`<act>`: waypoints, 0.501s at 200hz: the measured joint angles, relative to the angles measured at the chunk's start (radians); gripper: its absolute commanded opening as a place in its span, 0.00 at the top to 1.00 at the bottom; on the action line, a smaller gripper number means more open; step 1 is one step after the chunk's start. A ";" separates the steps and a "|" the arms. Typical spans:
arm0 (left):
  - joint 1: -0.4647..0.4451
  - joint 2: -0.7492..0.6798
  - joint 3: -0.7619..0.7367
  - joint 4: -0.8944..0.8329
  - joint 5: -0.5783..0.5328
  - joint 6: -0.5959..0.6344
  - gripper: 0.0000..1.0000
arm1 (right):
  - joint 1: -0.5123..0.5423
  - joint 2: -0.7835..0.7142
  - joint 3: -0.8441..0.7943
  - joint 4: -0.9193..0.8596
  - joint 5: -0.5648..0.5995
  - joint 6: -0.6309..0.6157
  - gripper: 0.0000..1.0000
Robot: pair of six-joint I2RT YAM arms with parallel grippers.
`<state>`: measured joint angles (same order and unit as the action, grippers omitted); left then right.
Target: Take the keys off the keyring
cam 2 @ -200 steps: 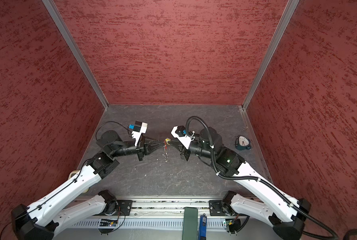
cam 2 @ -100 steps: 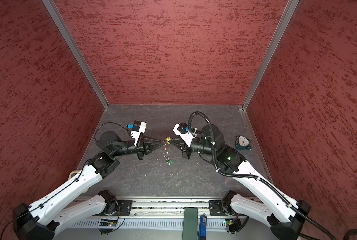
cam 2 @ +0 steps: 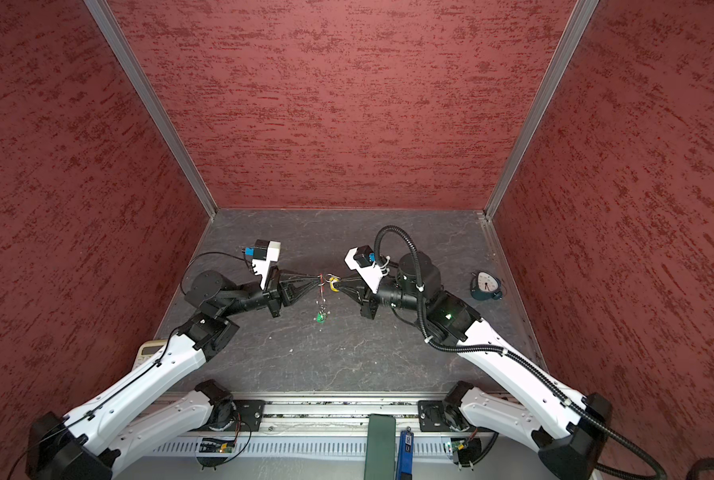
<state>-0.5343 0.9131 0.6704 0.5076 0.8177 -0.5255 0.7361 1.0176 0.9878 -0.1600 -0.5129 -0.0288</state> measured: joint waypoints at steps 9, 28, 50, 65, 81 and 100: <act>0.002 0.002 0.000 0.017 0.000 -0.009 1.00 | 0.002 0.000 -0.003 0.012 0.000 0.004 1.00; 0.011 0.008 -0.003 0.050 0.005 -0.029 1.00 | 0.014 0.000 -0.011 0.027 0.007 0.015 1.00; 0.024 0.022 -0.003 0.088 0.022 -0.051 1.00 | 0.024 0.000 -0.033 0.060 0.015 0.032 1.00; 0.035 0.033 -0.003 0.101 0.041 -0.063 1.00 | 0.028 0.000 -0.053 0.083 0.019 0.048 1.00; 0.046 0.043 -0.003 0.109 0.066 -0.072 1.00 | 0.031 0.000 -0.069 0.104 0.019 0.061 1.00; 0.052 0.057 -0.003 0.128 0.089 -0.080 1.00 | 0.033 -0.003 -0.083 0.119 0.016 0.080 1.00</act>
<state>-0.4820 0.9699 0.6674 0.6357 0.9070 -0.6052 0.7689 1.0142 0.9047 -0.0414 -0.4969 0.0517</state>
